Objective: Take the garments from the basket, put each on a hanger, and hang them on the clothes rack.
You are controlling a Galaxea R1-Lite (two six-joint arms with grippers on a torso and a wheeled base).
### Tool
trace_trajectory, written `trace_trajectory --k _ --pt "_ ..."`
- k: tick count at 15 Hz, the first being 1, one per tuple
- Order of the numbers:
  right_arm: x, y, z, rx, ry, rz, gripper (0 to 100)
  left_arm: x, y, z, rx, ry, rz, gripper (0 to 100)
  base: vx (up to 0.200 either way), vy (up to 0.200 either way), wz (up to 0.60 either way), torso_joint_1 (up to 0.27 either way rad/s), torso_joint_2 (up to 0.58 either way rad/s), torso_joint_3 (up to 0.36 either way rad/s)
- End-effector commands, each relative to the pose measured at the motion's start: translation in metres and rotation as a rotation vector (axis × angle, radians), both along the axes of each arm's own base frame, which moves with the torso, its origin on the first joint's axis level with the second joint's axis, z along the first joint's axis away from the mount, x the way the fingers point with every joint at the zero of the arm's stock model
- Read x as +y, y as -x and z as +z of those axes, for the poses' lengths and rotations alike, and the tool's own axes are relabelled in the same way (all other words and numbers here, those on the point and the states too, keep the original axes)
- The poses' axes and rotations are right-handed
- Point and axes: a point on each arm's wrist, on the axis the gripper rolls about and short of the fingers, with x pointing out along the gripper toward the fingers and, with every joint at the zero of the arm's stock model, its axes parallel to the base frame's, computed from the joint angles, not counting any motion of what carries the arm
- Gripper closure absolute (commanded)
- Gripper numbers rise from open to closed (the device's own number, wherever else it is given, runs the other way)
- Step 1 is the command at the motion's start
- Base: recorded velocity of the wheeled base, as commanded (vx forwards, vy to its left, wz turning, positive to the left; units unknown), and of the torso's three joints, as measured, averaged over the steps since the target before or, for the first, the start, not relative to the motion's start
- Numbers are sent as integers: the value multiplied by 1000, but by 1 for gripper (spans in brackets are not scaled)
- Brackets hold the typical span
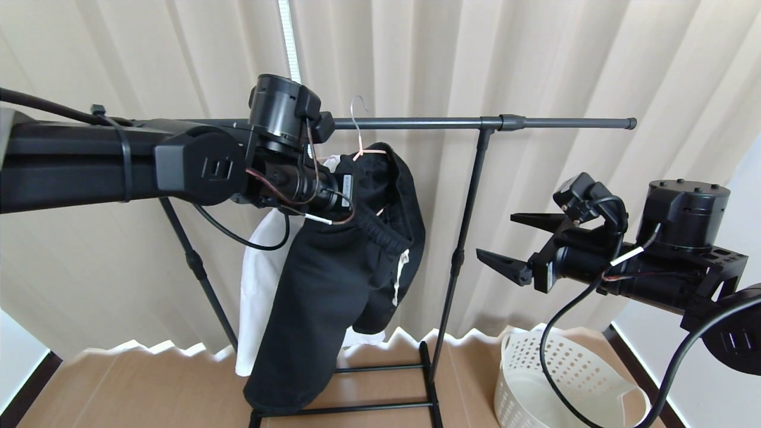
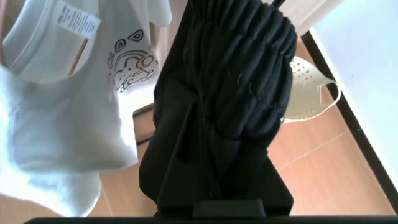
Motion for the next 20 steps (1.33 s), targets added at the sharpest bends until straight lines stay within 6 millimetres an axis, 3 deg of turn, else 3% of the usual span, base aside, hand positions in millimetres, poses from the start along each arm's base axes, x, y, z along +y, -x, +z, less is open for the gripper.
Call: trace_trajectory --k 1,8,14,20 --pt "0 0 0 0 0 1 0 -15 -21 -17 9 -11 6 100 0 0 0 0 0 0" --pt "-3 -1 0 0 0 -10 0 -29 -53 -32 22 -5 36 100 0 0 0 0 0 0" --pt "-3 -2 -1 3 1 -10 0 -24 -61 -36 6 4 54 100 0 0 0 0 0 0" --pt "-3 -2 -3 8 2 -8 0 -22 -65 -24 -63 88 112 100 0 0 0 0 0 0"
